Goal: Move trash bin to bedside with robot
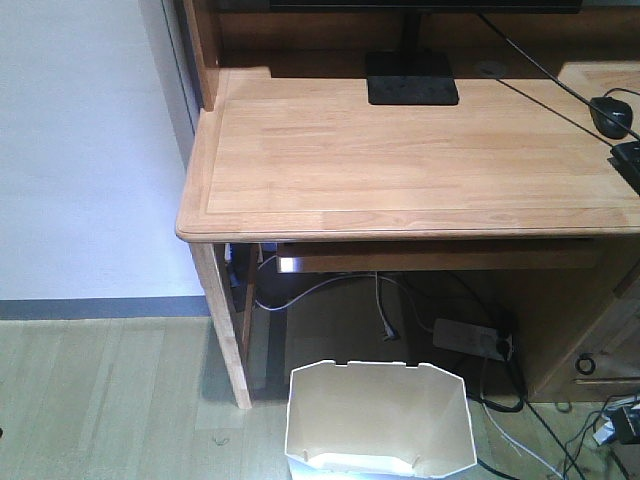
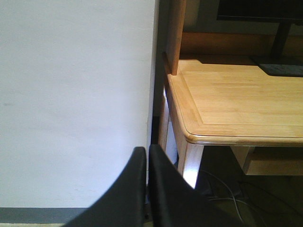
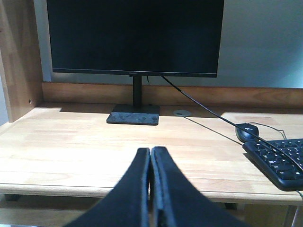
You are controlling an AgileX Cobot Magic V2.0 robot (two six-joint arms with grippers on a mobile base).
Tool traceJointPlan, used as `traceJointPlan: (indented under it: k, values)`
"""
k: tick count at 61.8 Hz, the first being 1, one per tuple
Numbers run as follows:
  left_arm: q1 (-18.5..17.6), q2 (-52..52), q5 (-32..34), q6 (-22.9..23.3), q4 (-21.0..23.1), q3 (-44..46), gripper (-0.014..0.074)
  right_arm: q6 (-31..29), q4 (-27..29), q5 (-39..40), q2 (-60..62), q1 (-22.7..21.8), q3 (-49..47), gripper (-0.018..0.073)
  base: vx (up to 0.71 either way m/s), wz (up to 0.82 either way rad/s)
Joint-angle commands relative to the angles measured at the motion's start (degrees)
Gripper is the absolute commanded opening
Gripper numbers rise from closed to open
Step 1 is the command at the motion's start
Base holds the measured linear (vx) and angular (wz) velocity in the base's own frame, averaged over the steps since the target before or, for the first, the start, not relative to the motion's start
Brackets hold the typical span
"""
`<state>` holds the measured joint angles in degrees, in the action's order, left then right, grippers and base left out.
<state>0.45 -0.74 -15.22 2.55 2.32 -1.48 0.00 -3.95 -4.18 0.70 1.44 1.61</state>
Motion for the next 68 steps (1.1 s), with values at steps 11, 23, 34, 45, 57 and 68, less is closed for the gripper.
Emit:
traceJointPlan:
  k: [11, 23, 34, 45, 57, 68]
  values:
    - [0.0, -0.8, 4.0, 0.3, 0.2, -0.7, -0.0006, 0.0, -0.8, 4.2, 0.6, -0.1, 0.4, -0.0009, 0.00, 0.00]
    - [0.0, -0.8, 4.0, 0.3, 0.2, -0.7, -0.0006, 0.0, -0.8, 4.2, 0.6, -0.1, 0.4, -0.0009, 0.00, 0.00]
    - [0.0, -0.8, 4.0, 0.3, 0.2, -0.7, -0.0006, 0.0, -0.8, 4.2, 0.6, -0.1, 0.4, -0.0009, 0.00, 0.00]
    - [0.0, -0.8, 4.0, 0.3, 0.2, -0.7, -0.0006, 0.0, -0.8, 4.2, 0.6, -0.1, 0.4, -0.0009, 0.00, 0.00]
    - [0.0, -0.8, 4.0, 0.3, 0.2, -0.7, -0.0006, 0.0, -0.8, 4.2, 0.6, -0.1, 0.4, -0.0009, 0.00, 0.00]
    - [0.0, -0.8, 4.0, 0.3, 0.2, -0.7, -0.0006, -1.4, -1.0, 7.3, 0.6, -0.1, 0.3, -0.0009, 0.00, 0.00]
